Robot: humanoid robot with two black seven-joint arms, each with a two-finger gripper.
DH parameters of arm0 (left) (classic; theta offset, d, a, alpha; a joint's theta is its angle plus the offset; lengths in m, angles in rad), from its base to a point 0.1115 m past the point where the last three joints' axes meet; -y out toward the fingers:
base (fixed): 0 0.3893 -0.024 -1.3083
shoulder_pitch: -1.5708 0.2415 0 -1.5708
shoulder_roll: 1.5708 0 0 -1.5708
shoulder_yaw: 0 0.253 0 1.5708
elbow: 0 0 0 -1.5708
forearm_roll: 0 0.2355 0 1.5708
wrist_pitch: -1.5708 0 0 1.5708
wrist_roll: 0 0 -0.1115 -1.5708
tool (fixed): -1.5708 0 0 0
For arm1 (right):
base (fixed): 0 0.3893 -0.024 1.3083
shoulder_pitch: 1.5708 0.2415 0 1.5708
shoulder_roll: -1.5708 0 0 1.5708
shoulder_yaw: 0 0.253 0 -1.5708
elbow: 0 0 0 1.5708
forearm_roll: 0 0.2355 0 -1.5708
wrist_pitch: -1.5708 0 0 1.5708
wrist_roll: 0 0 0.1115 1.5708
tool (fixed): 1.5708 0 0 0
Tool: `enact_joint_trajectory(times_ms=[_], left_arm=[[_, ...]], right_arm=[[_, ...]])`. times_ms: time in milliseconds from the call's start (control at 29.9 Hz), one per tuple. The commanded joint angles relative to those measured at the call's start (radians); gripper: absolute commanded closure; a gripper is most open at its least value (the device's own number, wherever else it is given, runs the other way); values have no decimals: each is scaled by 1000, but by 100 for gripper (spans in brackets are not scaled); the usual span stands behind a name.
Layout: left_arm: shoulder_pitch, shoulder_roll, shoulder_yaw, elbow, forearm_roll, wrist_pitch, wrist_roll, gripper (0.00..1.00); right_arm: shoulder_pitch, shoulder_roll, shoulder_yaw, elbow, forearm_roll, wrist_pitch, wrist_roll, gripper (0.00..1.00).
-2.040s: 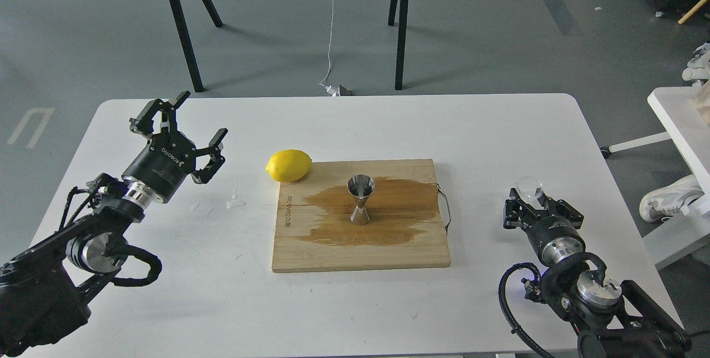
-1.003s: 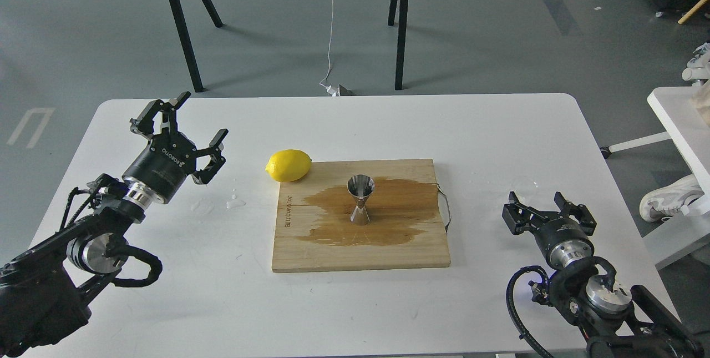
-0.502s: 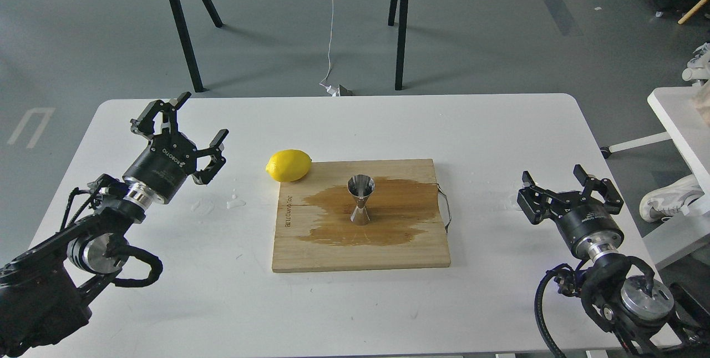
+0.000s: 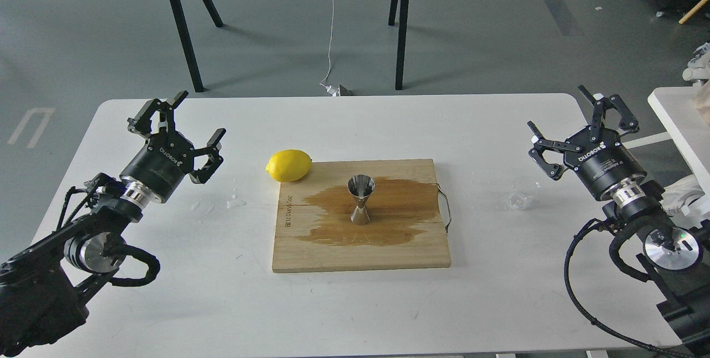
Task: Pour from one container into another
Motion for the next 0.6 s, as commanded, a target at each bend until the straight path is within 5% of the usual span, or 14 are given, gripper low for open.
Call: enact_joint_trajectory(times_ms=[0, 569], left_arm=[[-5, 12, 0, 0, 46, 0, 0, 5], [-42, 23, -3, 0, 56, 0, 0, 5]], right_arm=[[95, 6, -55, -154, -1, 5, 2, 3], [133, 61, -29, -236, 19, 5, 53, 3]])
